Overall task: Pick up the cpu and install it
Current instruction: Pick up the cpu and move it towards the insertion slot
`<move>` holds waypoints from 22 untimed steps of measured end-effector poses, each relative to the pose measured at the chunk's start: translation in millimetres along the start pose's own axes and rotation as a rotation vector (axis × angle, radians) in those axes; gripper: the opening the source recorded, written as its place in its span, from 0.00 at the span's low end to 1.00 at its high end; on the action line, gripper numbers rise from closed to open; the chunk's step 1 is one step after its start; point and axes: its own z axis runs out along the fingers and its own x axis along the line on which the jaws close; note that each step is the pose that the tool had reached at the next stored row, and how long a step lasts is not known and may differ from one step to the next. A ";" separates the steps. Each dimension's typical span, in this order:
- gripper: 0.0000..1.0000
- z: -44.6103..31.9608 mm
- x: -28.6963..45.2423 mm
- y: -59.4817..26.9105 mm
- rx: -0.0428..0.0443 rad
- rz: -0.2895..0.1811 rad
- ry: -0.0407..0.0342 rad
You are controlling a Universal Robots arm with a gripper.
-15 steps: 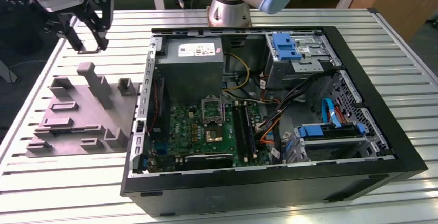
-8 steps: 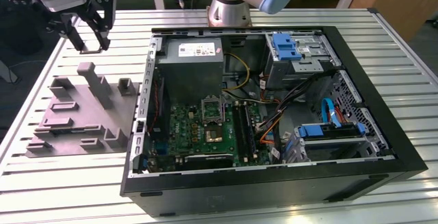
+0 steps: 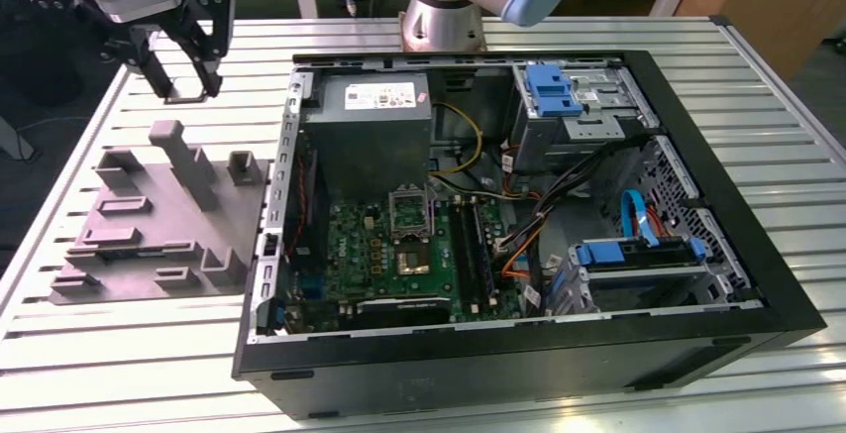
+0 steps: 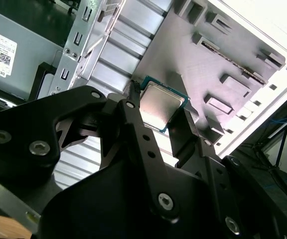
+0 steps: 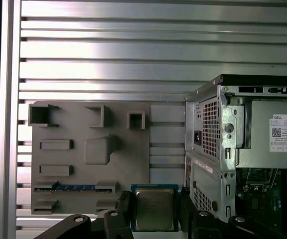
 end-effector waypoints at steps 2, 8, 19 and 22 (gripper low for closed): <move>0.47 0.0 -2.5 0.0 0.0001 0.000 0.0001; 0.47 0.1 -8.3 0.0 0.0000 0.000 0.0000; 0.47 0.2 -15.4 0.1 0.0001 0.000 0.0001; 0.47 0.3 -17.5 0.1 0.0000 0.000 0.0000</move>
